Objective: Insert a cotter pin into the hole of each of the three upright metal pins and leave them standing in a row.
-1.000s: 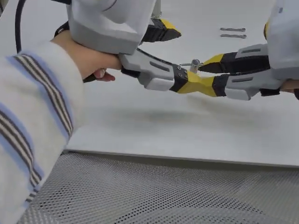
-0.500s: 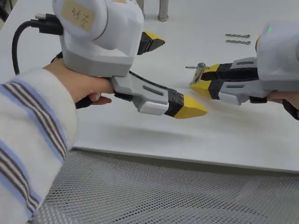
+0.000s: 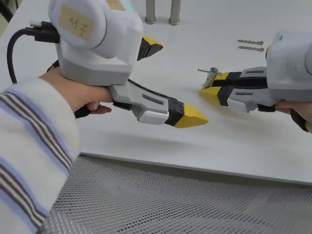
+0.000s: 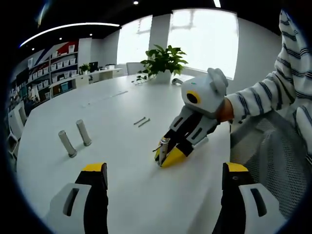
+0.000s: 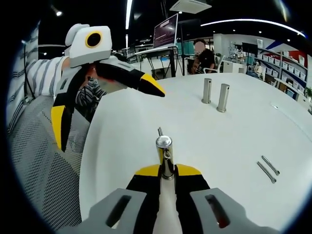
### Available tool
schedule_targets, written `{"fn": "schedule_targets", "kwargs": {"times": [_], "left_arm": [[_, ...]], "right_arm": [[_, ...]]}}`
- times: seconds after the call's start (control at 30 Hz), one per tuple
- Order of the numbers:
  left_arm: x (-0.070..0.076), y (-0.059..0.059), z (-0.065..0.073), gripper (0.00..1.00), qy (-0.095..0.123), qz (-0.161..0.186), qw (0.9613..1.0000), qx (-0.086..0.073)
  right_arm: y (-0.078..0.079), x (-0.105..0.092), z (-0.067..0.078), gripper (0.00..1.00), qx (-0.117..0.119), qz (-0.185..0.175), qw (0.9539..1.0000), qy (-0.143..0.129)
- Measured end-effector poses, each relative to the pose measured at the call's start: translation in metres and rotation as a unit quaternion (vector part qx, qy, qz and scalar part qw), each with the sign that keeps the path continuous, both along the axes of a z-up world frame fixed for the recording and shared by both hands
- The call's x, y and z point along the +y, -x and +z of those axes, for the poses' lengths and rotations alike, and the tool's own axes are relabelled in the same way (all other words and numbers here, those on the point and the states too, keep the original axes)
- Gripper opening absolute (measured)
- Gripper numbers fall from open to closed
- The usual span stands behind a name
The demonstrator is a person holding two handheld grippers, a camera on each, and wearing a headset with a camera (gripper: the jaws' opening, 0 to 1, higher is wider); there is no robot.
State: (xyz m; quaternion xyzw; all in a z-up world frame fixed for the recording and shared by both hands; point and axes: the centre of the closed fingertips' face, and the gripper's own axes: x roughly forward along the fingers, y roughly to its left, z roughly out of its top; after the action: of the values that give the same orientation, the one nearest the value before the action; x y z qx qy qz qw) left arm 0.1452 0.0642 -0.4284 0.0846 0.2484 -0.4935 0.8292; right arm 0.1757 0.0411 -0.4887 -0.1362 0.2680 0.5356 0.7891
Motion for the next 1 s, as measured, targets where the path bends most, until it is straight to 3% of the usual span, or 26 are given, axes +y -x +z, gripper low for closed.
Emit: {"fn": "schedule_targets", "kwargs": {"times": [0.3, 0.57, 1.0], "left_arm": [[0.001, -0.001, 0.000, 0.95, -0.002, 0.000, 1.0000, -0.001], [0.005, -0.002, -0.002, 0.95, -0.002, 0.001, 1.0000, 0.004], [0.013, -0.003, -0.001, 0.95, -0.005, 0.007, 1.0000, 0.003]], "right_arm": [[-0.001, 0.001, 0.001, 0.04, -0.035, 0.018, 0.9992, 0.011], [-0.014, 0.010, 0.002, 0.04, -0.035, 0.028, 0.9990, 0.005], [-0.031, 0.029, 0.006, 0.04, -0.044, 0.074, 0.9962, 0.009]]}}
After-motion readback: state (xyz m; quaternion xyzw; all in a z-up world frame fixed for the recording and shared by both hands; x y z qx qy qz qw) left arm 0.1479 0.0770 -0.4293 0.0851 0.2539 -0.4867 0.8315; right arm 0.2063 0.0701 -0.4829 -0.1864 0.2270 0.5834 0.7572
